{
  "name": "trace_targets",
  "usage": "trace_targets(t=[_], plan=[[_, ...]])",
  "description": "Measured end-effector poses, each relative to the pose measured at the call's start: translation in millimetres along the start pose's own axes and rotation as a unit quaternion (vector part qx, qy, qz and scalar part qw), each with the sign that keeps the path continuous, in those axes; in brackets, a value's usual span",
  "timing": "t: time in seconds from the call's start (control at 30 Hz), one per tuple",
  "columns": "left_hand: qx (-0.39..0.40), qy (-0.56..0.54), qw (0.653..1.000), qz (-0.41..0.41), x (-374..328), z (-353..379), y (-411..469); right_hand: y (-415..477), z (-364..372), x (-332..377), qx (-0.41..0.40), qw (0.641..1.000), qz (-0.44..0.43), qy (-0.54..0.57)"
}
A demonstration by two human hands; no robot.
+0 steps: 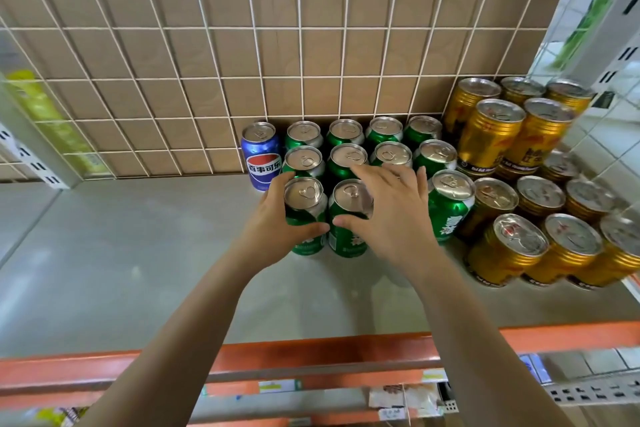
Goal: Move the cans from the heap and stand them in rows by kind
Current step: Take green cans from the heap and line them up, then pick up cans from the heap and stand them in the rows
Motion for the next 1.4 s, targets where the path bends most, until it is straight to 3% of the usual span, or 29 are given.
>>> trace_targets(t=[0.13, 0.3, 0.5, 0.63, 0.9, 1.03, 1.2, 1.4], plan=[[0.012, 0.000, 1.000, 0.012, 3, -5, -13, -12, 8, 12, -0.038, 0.999, -0.033, 0.008], [0.006, 0.088, 0.996, -0.004, 18, -21, -40, -34, 26, 49, -0.065, 0.993, -0.085, 0.045], [-0.058, 0.176, 0.983, 0.021, 59, -73, -86, -57, 74, 119, -0.009, 0.995, -0.094, 0.043], [-0.092, 0.217, 0.972, -0.008, 111, -128, -133, -75, 117, 185, 0.061, 0.992, -0.100, 0.044], [-0.202, 0.172, 0.960, -0.092, 221, -261, -261, -120, 208, 323, 0.131, 0.974, -0.167, 0.078], [-0.281, 0.150, 0.931, -0.178, 275, -317, -340, -137, 229, 392, 0.167, 0.960, -0.188, 0.120], [-0.370, 0.125, 0.870, -0.300, 332, -364, -432, -157, 263, 467, 0.226, 0.922, -0.241, 0.203], [-0.440, 0.105, 0.813, -0.368, 374, -397, -471, -156, 308, 541, 0.276, 0.886, -0.299, 0.224]])
Point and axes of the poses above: each hand's wrist, its own y-axis towards the middle knuckle, its own z-axis out of the palm, x = y × z, the point moved 1 cm from there along y, towards the middle knuckle, and after that the axes turned 6 degrees about y, right-handed, at the moved point
